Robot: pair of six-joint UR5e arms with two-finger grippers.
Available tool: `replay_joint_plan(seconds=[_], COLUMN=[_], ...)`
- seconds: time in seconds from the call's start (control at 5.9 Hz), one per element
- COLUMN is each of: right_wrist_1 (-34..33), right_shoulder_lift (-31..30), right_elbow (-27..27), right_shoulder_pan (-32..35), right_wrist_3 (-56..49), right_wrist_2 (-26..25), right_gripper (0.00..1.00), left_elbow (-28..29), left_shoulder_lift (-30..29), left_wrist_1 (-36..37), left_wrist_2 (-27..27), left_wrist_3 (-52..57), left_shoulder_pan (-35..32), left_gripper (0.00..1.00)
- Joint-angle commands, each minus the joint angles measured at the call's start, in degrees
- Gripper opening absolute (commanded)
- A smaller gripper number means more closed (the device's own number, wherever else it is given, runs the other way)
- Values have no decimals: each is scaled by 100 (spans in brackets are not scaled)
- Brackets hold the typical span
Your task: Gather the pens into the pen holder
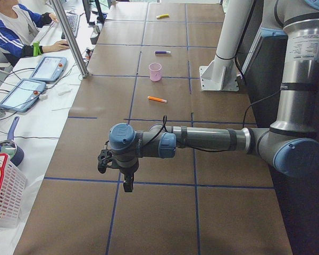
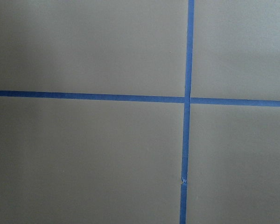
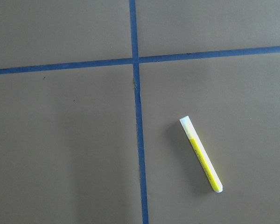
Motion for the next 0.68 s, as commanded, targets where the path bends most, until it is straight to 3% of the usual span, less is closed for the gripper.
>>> replay_joint_plan(seconds=[0.0,0.51], right_wrist_1=[-4,-39], right_shoulder_lift=[0,246], right_elbow=[11,72], right_shoulder_pan=[0,-157], right_wrist_3=[-1,-1], right_wrist_2=[-7,-6], right_gripper=[100,100], left_elbow=[-106,-441], left_shoulder_lift=[-32,-181], left_wrist_1=[-219,-1341], left_wrist_2=[-72,-90], left_wrist_3=[14,-39], left_shoulder_pan=[55,1879], left_gripper=[100,100])
